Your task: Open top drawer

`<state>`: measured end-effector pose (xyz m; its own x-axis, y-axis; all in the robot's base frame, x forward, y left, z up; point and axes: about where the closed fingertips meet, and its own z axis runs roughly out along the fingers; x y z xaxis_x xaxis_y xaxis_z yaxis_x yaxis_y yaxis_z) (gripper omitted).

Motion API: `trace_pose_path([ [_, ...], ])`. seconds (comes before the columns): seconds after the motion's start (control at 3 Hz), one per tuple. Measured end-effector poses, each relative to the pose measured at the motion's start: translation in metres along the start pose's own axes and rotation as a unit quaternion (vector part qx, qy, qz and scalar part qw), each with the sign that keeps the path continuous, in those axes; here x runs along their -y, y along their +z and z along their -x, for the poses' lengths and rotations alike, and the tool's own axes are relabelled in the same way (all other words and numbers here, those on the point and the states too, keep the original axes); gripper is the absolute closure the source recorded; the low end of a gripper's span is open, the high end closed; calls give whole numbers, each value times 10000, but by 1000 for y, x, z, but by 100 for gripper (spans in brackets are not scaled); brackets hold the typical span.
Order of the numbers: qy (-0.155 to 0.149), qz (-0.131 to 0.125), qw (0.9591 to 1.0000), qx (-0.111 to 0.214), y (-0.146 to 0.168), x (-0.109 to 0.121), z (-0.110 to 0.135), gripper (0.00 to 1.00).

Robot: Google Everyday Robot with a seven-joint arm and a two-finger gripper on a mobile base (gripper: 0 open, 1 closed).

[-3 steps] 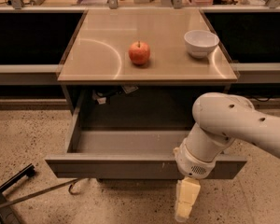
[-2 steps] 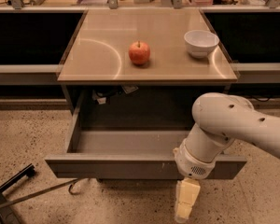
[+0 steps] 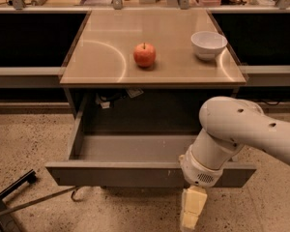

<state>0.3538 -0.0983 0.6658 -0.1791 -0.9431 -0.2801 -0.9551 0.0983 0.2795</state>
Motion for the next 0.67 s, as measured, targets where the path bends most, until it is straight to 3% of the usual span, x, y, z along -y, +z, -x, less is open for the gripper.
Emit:
trace_pose_path([
  [0.67, 45, 25, 10000, 1, -1, -9, 2, 0],
])
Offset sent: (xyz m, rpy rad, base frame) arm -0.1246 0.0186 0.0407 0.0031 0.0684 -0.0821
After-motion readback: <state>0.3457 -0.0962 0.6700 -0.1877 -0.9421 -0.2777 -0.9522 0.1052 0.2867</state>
